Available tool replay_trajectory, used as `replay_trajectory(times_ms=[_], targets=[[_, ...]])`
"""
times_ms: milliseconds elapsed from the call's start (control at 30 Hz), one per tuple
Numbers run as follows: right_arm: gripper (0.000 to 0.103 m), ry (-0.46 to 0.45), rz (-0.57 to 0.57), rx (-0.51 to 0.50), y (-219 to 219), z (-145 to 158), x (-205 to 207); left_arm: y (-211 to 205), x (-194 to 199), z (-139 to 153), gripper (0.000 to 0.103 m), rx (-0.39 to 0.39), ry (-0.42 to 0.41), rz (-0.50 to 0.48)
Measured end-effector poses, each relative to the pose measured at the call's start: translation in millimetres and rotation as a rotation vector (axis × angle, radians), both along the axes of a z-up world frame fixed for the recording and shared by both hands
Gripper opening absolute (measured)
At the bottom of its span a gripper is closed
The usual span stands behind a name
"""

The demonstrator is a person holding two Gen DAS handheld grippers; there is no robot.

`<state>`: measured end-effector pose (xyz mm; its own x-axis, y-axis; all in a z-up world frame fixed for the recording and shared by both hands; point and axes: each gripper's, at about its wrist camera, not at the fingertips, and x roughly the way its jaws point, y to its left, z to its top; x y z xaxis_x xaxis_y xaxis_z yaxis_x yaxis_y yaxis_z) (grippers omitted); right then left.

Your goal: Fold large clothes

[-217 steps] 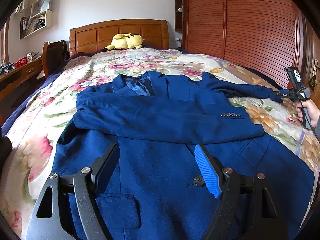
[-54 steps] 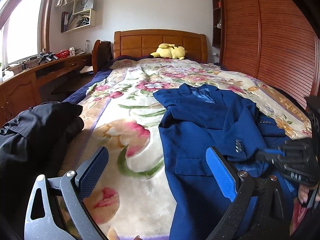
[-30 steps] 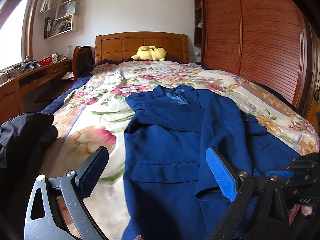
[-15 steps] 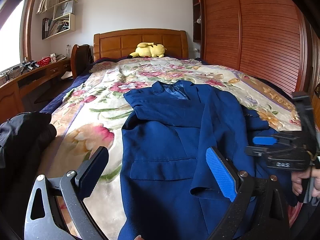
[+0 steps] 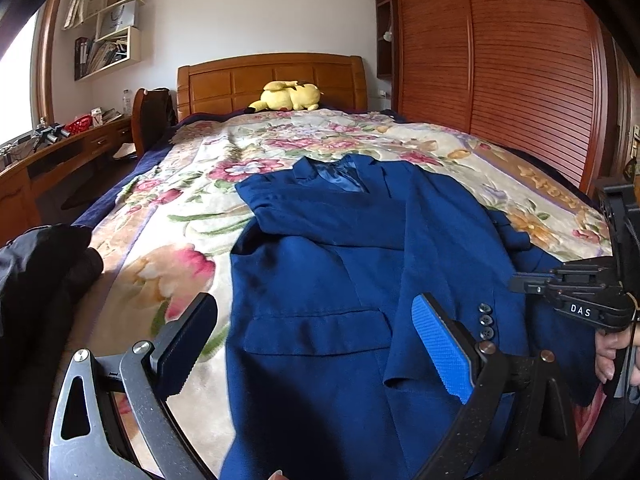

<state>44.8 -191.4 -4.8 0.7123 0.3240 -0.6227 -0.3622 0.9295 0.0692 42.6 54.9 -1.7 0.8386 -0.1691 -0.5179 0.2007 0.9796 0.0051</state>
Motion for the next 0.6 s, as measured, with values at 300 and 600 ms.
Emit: replay_trajectory(times_ms=[300,600], targets=[[0.060,-0.039,-0.082,-0.083,-31.5,-3.5,-13.8,-22.6,-0.1,-9.3,0.098,-0.016,0.065,-0.084],[0.065,-0.068,-0.118,-0.196,-47.8,-12.4,-5.8,-42.3,8.6,-24.1,0.087,-0.037,0.161,-0.154]])
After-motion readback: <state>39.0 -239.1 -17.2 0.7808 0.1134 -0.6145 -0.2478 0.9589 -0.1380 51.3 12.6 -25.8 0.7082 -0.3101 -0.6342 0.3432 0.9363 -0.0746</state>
